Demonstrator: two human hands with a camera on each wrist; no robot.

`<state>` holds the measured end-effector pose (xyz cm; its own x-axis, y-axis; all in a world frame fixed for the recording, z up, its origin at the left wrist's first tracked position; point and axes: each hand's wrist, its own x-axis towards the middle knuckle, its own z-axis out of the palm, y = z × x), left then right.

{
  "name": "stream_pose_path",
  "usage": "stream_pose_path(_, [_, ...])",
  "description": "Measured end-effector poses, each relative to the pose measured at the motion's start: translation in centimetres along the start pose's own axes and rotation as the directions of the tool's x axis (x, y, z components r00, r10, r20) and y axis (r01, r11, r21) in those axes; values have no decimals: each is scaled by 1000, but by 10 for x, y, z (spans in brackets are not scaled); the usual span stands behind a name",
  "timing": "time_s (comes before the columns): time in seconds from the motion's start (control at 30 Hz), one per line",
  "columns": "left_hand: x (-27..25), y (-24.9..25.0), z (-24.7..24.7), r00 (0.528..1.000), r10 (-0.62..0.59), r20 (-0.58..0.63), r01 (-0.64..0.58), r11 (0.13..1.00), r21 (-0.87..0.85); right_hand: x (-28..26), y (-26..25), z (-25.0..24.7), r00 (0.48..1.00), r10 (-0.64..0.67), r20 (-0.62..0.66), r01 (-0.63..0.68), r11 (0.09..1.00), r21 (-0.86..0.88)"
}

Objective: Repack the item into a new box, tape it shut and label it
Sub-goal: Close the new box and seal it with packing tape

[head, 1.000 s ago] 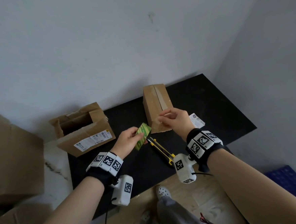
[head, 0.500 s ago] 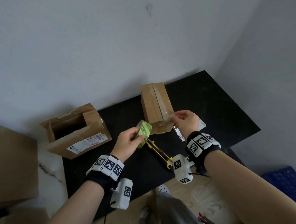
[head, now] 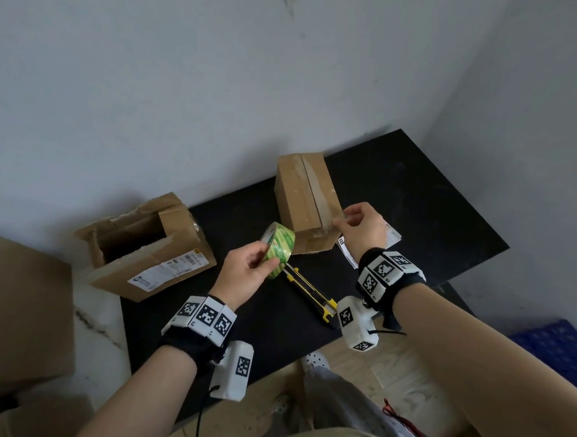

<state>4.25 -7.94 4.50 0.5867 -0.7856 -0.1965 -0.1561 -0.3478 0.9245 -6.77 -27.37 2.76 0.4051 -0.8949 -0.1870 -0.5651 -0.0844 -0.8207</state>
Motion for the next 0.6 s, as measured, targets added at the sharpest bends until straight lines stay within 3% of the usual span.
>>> stream_pose_path(0.27, [-10,1,-2,999,37,-19,-38,999,-16,-1,3,-1,997,65,41,-64,997,-34])
stream_pose_path(0.6, [-5,8,2,995,96,-31,-95,995,36,1,6,1,990,118,76,-122,991,54])
